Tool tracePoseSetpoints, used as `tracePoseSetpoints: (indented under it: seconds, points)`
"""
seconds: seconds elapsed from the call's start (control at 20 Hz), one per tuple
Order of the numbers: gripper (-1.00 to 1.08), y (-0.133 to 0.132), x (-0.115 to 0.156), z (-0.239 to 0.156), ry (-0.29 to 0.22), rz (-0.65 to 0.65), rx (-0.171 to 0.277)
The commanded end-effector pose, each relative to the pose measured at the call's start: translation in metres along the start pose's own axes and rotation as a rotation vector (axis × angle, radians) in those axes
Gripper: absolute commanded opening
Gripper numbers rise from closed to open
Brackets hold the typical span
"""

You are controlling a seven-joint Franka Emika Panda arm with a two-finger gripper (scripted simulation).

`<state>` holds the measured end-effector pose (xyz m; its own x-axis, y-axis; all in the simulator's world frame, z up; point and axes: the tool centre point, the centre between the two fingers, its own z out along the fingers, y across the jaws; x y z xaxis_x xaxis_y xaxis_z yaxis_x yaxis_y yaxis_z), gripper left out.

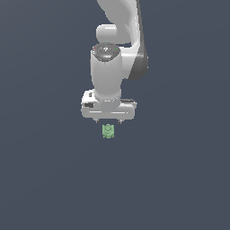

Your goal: Pick up the object and move it to a goal position.

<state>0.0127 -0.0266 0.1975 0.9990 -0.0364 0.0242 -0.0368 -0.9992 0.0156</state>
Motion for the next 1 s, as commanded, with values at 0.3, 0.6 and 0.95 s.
tracePoseSetpoints:
  seconds: [0.3, 0.6, 0.95]
  points:
    - [1.00, 0.024, 0.004, -0.010, 0.014, 0.031, -0.022]
    - [1.00, 0.032, 0.005, -0.013, 0.019, 0.041, -0.030]
    - [1.00, 0.028, -0.003, 0.011, 0.011, 0.020, -0.021]
